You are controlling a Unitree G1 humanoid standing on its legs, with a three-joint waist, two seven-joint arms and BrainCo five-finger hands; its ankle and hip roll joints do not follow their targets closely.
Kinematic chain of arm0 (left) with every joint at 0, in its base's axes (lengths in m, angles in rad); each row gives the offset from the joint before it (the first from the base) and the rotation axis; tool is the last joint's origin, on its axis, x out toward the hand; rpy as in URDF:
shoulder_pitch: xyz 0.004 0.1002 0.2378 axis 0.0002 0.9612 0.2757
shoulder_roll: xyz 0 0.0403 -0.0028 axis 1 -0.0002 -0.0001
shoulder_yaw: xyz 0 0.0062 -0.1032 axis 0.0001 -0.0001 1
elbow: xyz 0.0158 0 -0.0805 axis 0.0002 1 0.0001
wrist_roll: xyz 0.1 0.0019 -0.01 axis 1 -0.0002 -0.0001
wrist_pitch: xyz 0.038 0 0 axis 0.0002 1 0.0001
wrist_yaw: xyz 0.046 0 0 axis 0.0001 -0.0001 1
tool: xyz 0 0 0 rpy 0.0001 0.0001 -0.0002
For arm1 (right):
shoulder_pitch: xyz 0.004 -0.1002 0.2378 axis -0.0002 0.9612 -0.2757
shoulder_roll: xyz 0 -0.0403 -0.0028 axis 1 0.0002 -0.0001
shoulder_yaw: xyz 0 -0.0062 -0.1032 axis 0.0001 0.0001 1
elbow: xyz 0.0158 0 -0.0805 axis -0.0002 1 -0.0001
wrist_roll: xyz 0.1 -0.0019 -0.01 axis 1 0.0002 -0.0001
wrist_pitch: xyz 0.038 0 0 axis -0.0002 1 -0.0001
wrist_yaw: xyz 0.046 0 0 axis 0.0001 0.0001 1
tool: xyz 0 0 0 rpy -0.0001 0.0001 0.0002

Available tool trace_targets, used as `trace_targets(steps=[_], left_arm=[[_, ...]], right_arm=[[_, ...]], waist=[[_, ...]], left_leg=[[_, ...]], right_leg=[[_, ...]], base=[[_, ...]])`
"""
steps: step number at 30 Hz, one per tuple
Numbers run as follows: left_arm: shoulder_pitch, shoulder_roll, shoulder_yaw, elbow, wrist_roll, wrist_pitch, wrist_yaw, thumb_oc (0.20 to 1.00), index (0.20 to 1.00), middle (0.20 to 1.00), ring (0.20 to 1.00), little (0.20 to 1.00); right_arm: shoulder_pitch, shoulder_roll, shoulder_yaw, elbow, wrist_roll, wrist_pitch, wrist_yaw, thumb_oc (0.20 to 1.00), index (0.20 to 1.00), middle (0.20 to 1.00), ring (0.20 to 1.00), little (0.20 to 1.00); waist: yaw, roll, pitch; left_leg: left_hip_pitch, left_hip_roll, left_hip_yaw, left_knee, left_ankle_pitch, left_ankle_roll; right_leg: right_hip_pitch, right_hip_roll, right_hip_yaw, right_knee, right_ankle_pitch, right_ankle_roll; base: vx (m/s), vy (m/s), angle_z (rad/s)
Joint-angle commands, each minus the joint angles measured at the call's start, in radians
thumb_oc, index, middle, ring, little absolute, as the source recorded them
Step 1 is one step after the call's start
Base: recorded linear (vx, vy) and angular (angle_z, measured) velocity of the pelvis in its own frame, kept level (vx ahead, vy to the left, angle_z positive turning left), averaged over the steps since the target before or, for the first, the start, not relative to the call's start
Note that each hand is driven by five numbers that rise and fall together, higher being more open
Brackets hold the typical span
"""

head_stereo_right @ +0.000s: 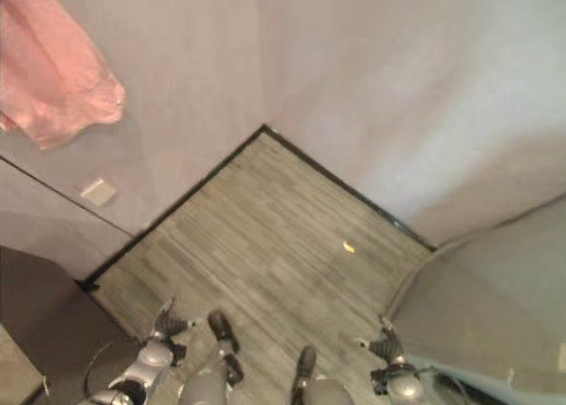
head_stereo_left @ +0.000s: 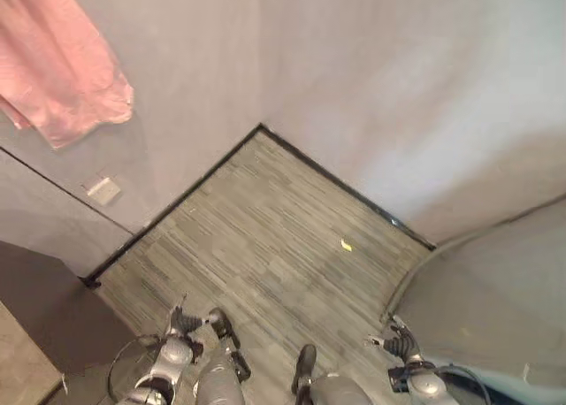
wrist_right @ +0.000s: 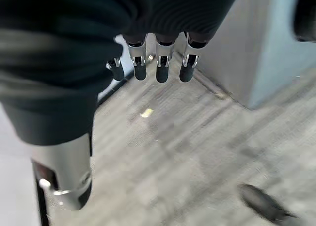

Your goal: Put brush and paste in cup on sink, flatten towel.

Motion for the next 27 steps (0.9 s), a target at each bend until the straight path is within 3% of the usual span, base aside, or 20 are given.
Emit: trace_targets(steps=[1, 2, 4, 5, 6, 7, 9, 11, 12, 13, 14, 16, 18, 19, 22, 23, 24, 25, 27], left_arm=[[-0.022, 0.075, 0.036, -0.023, 0.015, -0.020, 0.000, 1.000, 1.000, 1.000, 1.000, 1.000], [-0.015, 0.077, 0.035, -0.025, 0.014, -0.019, -0.005, 1.000, 1.000, 1.000, 1.000, 1.000], [-0.009, 0.085, 0.031, -0.048, 0.013, -0.015, -0.008, 1.000, 1.000, 1.000, 1.000, 1.000], [-0.010, 0.089, 0.022, -0.064, 0.020, -0.014, -0.010, 1.000, 1.000, 1.000, 1.000, 1.000], [-0.009, 0.089, 0.015, -0.070, 0.025, -0.016, -0.014, 1.000, 1.000, 1.000, 1.000, 1.000], [-0.014, 0.089, 0.003, -0.078, 0.033, -0.017, -0.012, 1.000, 1.000, 1.000, 1.000, 1.000], [-0.016, 0.086, 0.000, -0.078, 0.031, -0.018, -0.009, 1.000, 1.000, 1.000, 1.000, 1.000], [-0.032, 0.077, -0.009, -0.067, 0.015, -0.021, -0.006, 1.000, 1.000, 1.000, 1.000, 1.000], [-0.039, 0.070, -0.010, -0.054, 0.012, -0.019, -0.005, 1.000, 1.000, 1.000, 1.000, 1.000], [-0.046, 0.065, -0.011, -0.040, 0.012, -0.020, -0.004, 1.000, 1.000, 1.000, 1.000, 1.000], [-0.046, 0.065, -0.011, -0.040, 0.012, -0.020, -0.004, 1.000, 1.000, 1.000, 1.000, 1.000], [-0.066, 0.050, -0.022, -0.006, 0.019, -0.022, -0.009, 1.000, 1.000, 1.000, 1.000, 1.000], [-0.070, 0.039, -0.034, 0.004, 0.027, -0.022, -0.009, 1.000, 1.000, 1.000, 1.000, 1.000], [-0.073, 0.030, -0.049, 0.003, 0.029, -0.022, -0.010, 1.000, 1.000, 1.000, 1.000, 1.000], [-0.069, 0.014, -0.065, -0.002, 0.026, -0.020, -0.018, 1.000, 1.000, 1.000, 1.000, 1.000], [-0.067, 0.008, -0.063, 0.004, 0.019, -0.019, -0.020, 1.000, 1.000, 1.000, 1.000, 1.000], [-0.063, 0.001, -0.068, 0.009, 0.015, -0.020, -0.028, 1.000, 1.000, 1.000, 1.000, 1.000], [-0.065, 0.003, -0.072, 0.004, 0.012, -0.021, -0.028, 1.000, 1.000, 1.000, 1.000, 1.000], [-0.065, 0.003, -0.072, 0.004, 0.012, -0.021, -0.028, 1.000, 1.000, 1.000, 1.000, 1.000]], right_arm=[[0.026, 0.020, -0.015, -0.073, -0.003, -0.012, 0.018, 1.000, 1.000, 1.000, 1.000, 1.000], [0.025, 0.029, -0.016, -0.066, -0.002, -0.009, 0.020, 1.000, 1.000, 1.000, 1.000, 1.000], [0.015, 0.040, -0.004, -0.079, -0.007, -0.005, 0.022, 1.000, 1.000, 1.000, 1.000, 1.000], [0.013, 0.045, 0.003, -0.079, -0.003, -0.004, 0.025, 1.000, 1.000, 1.000, 1.000, 1.000], [0.008, 0.042, 0.009, -0.074, -0.005, -0.003, 0.024, 1.000, 1.000, 1.000, 1.000, 1.000], [0.003, 0.046, 0.013, -0.078, 0.003, -0.010, 0.025, 1.000, 1.000, 1.000, 1.000, 1.000], [0.007, 0.059, 0.017, -0.076, 0.016, -0.011, 0.029, 1.000, 1.000, 1.000, 1.000, 1.000], [0.016, 0.067, 0.028, -0.083, 0.038, -0.018, 0.029, 1.000, 1.000, 1.000, 1.000, 1.000], [0.020, 0.069, 0.025, -0.079, 0.044, -0.020, 0.028, 1.000, 1.000, 1.000, 1.000, 1.000], [0.023, 0.070, 0.021, -0.079, 0.051, -0.020, 0.027, 1.000, 1.000, 1.000, 1.000, 1.000], [0.023, 0.070, 0.021, -0.079, 0.051, -0.020, 0.027, 1.000, 1.000, 1.000, 1.000, 1.000], [0.038, 0.073, 0.006, -0.068, 0.052, -0.014, 0.027, 1.000, 1.000, 1.000, 1.000, 1.000], [0.045, 0.069, 0.011, -0.076, 0.040, -0.009, 0.032, 1.000, 1.000, 1.000, 1.000, 1.000], [0.054, 0.067, 0.018, -0.075, 0.034, -0.011, 0.038, 1.000, 1.000, 1.000, 1.000, 1.000], [0.057, 0.056, 0.031, -0.034, 0.024, -0.005, 0.046, 1.000, 1.000, 1.000, 1.000, 1.000], [0.051, 0.047, 0.030, -0.007, 0.022, -0.005, 0.049, 1.000, 1.000, 1.000, 1.000, 1.000], [0.037, 0.027, 0.031, 0.029, 0.015, -0.005, 0.054, 1.000, 1.000, 1.000, 1.000, 1.000], [0.029, 0.015, 0.019, 0.032, 0.021, -0.006, 0.048, 1.000, 1.000, 1.000, 1.000, 1.000], [0.029, 0.015, 0.019, 0.032, 0.021, -0.006, 0.048, 1.000, 1.000, 1.000, 1.000, 1.000]], waist=[[0.022, -0.062, -0.046], [0.022, -0.067, -0.043], [0.020, -0.062, -0.027], [0.013, -0.053, -0.017], [0.004, -0.039, -0.003], [-0.013, -0.019, 0.003], [-0.021, -0.015, 0.009], [-0.059, 0.006, 0.028], [-0.079, 0.002, 0.030], [-0.092, -0.004, 0.032], [-0.093, -0.003, 0.031], [-0.123, -0.018, 0.011], [-0.136, -0.024, 0.002], [-0.144, -0.028, -0.006], [-0.154, -0.035, -0.037], [-0.158, -0.030, -0.044], [-0.148, -0.030, -0.056], [-0.141, -0.034, -0.056], [-0.142, -0.033, -0.057]], left_leg=[[-0.024, -0.057, -0.009, 0.146, -0.101, -0.031], [-0.014, -0.082, -0.016, 0.161, -0.134, -0.001], [0.027, -0.119, -0.026, 0.150, -0.173, 0.036], [0.056, -0.136, -0.043, 0.141, -0.191, 0.051], [0.082, -0.147, -0.069, 0.128, -0.204, 0.064], [0.108, -0.148, -0.088, 0.107, -0.194, 0.073], [0.146, -0.167, -0.102, 0.081, -0.198, 0.082], [0.226, -0.172, -0.150, 0.019, -0.199, 0.063], [0.246, -0.183, -0.180, 0.017, -0.212, 0.052], [0.269, -0.187, -0.201, 0.012, -0.223, 0.039], [0.268, -0.186, -0.202, 0.012, -0.222, 0.039], [0.326, -0.175, -0.255, -0.014, -0.254, 0.001], [0.359, -0.162, -0.272, -0.009, -0.272, -0.011], [0.372, -0.156, -0.304, 0.007, -0.273, -0.017], [0.391, -0.132, -0.335, 0.077, -0.279, -0.038], [0.393, -0.116, -0.340, 0.105, -0.265, -0.052], [0.360, -0.088, -0.353, 0.191, -0.204, -0.076], [0.333, -0.083, -0.357, 0.234, -0.184, -0.079], [0.331, -0.082, -0.358, 0.236, -0.185, -0.080]], right_leg=[[-0.009, -0.182, 0.117, 0.285, 0.067, 0.097], [-0.027, -0.214, 0.146, 0.378, 0.141, 0.098], [-0.094, -0.238, 0.191, 0.529, 0.225, 0.090], [-0.122, -0.225, 0.216, 0.598, 0.246, 0.089], [-0.181, -0.181, 0.270, 0.652, 0.225, 0.083], [-0.249, -0.104, 0.318, 0.686, 0.211, 0.067], [-0.294, -0.108, 0.314, 0.679, 0.229, 0.064], [-0.398, -0.076, 0.300, 0.557, 0.166, 0.053], [-0.421, -0.060, 0.333, 0.424, 0.161, 0.053], [-0.420, -0.063, 0.356, 0.318, 0.172, 0.064], [-0.419, -0.062, 0.355, 0.314, 0.175, 0.063], [-0.451, -0.094, 0.417, 0.062, 0.220, 0.110], [-0.424, -0.095, 0.395, 0.061, 0.225, 0.125], [-0.407, -0.083, 0.429, 0.109, 0.217, 0.122], [-0.368, -0.051, 0.425, 0.161, 0.206, 0.101], [-0.345, -0.040, 0.404, 0.160, 0.199, 0.090], [-0.310, -0.023, 0.381, 0.145, 0.189, 0.065], [-0.299, -0.020, 0.368, 0.140, 0.182, 0.058], [-0.299, -0.020, 0.367, 0.140, 0.182, 0.057]], base=[[0.39, 0.368, -0.14], [0.35, 0.413, 0.30], [0.35, 0.413, 0.45], [0.35, 0.331, 0.50], [0.31, 0.258, 0.52], [0.32, 0.253, 0.71], [0.25, 0.176, 0.58], [0.49, 0.031, 0.31], [0.60, -0.064, 0.39], [0.34, -0.076, 0.73], [0.33, -0.067, 1.15], [0.61, -0.183, 1.07], [0.51, -0.200, 0.97], [0.41, -0.208, 1.15], [0.41, -0.231, 1.17], [0.46, -0.332, 0.81], [0.40, -0.326, 0.29], [0.27, -0.238, 0.36], [0.11, -0.089, 0.39]])
